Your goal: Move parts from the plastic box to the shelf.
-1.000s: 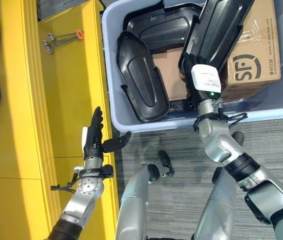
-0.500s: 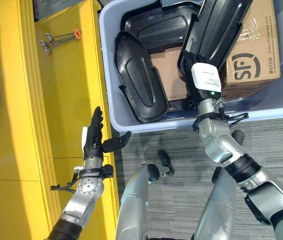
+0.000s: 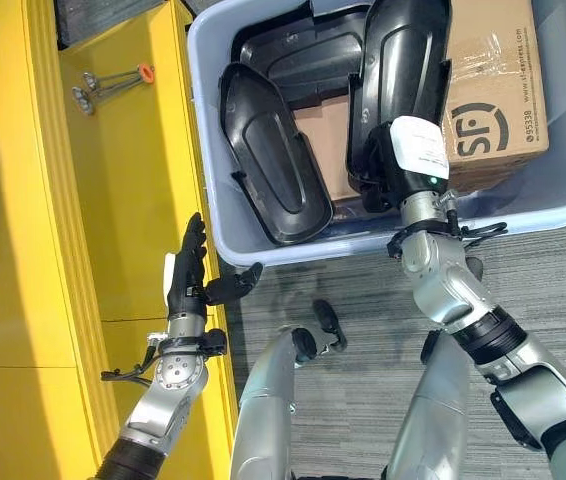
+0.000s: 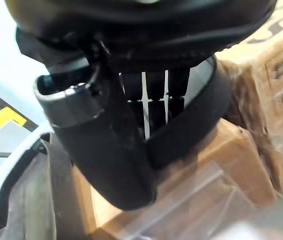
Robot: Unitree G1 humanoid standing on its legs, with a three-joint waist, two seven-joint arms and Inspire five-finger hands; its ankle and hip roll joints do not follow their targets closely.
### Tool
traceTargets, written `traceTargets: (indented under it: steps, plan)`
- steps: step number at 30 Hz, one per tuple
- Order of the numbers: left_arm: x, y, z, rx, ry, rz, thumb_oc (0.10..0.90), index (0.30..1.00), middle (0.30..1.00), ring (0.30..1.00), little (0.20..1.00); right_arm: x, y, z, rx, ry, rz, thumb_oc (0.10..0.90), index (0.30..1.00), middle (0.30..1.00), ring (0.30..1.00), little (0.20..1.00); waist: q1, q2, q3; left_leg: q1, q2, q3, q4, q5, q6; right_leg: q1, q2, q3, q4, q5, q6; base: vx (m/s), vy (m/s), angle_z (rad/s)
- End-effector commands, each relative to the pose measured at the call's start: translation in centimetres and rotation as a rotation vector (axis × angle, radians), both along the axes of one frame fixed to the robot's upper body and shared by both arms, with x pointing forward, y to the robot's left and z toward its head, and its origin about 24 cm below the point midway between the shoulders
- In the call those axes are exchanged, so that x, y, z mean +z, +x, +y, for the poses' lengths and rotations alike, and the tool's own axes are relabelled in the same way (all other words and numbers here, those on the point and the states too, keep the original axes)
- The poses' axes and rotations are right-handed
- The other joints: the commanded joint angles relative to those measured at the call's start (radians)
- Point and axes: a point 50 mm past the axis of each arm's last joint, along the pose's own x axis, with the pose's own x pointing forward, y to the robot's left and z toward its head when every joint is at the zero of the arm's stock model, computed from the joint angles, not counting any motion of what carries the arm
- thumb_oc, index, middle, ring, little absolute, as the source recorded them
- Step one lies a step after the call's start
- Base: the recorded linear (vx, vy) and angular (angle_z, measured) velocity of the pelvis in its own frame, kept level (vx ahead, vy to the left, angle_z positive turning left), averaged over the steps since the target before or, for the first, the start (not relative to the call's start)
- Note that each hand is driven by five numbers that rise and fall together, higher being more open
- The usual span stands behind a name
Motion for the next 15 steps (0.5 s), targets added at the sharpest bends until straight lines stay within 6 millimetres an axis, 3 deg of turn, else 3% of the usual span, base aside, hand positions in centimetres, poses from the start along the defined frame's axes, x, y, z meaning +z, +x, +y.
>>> traceTargets:
  steps: [1, 15]
  plan:
    - [3.2, -0.9, -0.2, 0.012, -0.063, -0.188, 0.9, 1.0, 1.0, 1.0, 1.0, 2.8, 0.4, -2.1, -0.074, -0.041, -0.096, 0.4, 0.3, 0.3, 0.3, 0.3, 0.019, 0.171, 0.003, 0.097, -0.107, -0.103, -0.195, 0.01, -0.05, -0.013, 0.052, -0.066, 0.176, -0.222, 0.004, 0.0, 0.0, 0.0]
    - [3.4, -0.7, -0.2, 0.008, -0.052, -0.199, 0.9, 1.0, 1.0, 1.0, 1.0, 3.0, 0.2, -0.7, 0.005, -0.074, -0.133, 0.4, 0.3, 0.3, 0.3, 0.3, 0.027, 0.165, 0.003, 0.117, -0.111, -0.115, -0.219, 0.021, -0.051, 0.008, 0.057, -0.075, 0.16, -0.215, 0.008, 0.0, -0.004, 0.0]
